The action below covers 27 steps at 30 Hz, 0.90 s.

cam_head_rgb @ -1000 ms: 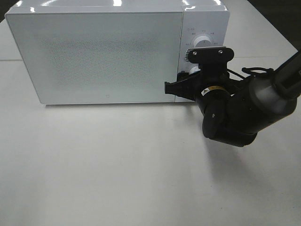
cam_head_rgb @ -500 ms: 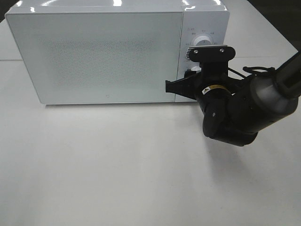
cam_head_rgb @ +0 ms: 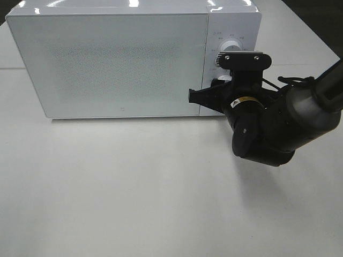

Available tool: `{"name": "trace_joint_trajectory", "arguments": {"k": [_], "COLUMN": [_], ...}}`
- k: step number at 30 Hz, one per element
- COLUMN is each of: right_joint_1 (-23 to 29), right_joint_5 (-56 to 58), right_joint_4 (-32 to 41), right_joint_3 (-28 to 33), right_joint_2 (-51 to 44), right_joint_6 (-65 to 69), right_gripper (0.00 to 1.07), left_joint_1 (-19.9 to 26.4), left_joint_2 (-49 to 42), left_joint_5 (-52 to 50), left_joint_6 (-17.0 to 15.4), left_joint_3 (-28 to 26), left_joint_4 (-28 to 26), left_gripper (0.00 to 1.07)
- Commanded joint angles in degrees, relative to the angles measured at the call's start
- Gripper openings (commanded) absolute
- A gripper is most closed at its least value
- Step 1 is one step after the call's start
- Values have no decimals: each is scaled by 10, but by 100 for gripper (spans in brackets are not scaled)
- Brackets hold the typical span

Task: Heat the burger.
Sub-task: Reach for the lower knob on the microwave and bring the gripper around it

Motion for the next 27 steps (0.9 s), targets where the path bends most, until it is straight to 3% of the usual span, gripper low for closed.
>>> {"name": "trace_joint_trajectory", "arguments": {"k": [1,7,9,14,22,27], "right_joint_1": [-10,-10,-10,-10,-10,-10], "right_joint_5": [-54,-64,-61,-57,-33,-34], "right_joint_4": [-53,-88,-109,-151,-163,-172], "right_joint_3": [-16,-16,-16,-16,-16,-16], "right_joint_2": [-9,-9,-9,-8,-8,-8], "right_joint_6": [75,179,308,473,765,875], "right_gripper": [0,0,0,0,0,0], "left_joint_1": [1,1,1,1,1,1], "left_joint_2": [-10,-10,-10,-10,-10,-10], "left_joint_5": [0,0,0,0,0,0], "left_joint_6": [-2,-2,-2,-2,-2,-2], "left_joint_3": [2,2,2,2,2,2], "left_joint_4": [1,1,1,1,1,1], "left_gripper": [98,98,98,98,98,98]}}
